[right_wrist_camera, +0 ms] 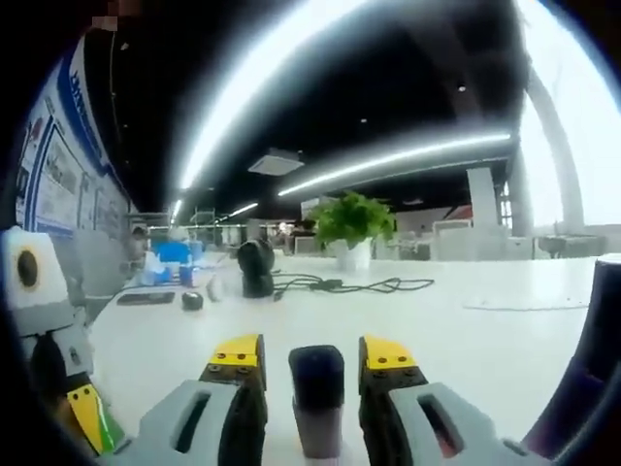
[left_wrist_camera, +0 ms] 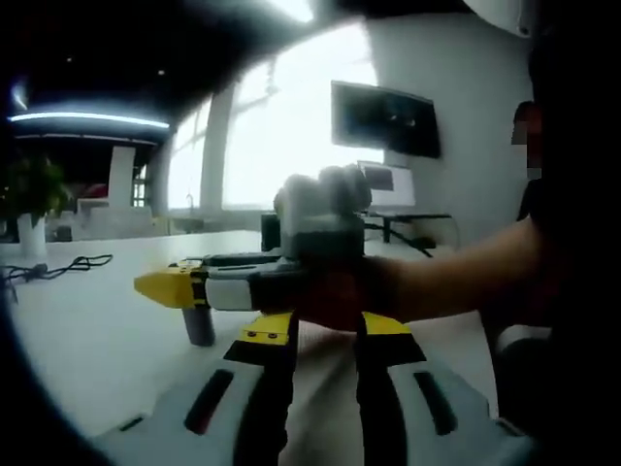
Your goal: Pick up cosmetic bottle twist off cap place on table pick up cap screw tight cap place on table
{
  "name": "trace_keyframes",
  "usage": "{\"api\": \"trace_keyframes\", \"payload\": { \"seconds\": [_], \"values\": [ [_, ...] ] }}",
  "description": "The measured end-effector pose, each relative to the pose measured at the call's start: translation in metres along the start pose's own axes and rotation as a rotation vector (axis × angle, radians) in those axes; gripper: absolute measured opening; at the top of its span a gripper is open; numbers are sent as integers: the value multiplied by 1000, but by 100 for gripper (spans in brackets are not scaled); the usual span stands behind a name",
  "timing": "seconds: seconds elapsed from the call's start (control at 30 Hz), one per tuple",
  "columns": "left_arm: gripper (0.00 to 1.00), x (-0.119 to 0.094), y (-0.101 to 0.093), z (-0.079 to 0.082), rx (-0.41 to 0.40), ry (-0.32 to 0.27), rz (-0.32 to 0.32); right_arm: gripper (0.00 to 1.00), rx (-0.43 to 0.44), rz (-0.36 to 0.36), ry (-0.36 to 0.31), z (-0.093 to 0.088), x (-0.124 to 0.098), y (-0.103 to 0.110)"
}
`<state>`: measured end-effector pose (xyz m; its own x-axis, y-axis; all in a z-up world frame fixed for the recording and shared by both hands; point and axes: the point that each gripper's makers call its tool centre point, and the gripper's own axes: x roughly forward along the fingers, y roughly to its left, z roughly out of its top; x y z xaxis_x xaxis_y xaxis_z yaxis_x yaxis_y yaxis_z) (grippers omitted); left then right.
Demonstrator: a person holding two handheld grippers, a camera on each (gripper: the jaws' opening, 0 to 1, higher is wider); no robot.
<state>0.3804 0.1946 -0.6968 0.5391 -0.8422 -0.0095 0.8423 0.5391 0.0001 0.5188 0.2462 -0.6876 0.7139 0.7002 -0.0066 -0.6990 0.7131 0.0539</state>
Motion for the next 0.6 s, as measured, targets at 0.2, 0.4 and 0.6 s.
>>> {"api": "trace_keyframes", "payload": {
  "seconds": [0.2, 0.4, 0.6],
  "values": [
    [15, 0, 1, 1, -3, -3, 5, 28, 64, 4, -32, 18, -11, 1],
    [15, -3, 9, 4, -23, -24, 30, 28, 44, -21, -48, 35, -25, 0],
    [15, -3, 9, 4, -16, -22, 33, 28, 18, -38, -76, 52, -52, 0]
  ]
}}
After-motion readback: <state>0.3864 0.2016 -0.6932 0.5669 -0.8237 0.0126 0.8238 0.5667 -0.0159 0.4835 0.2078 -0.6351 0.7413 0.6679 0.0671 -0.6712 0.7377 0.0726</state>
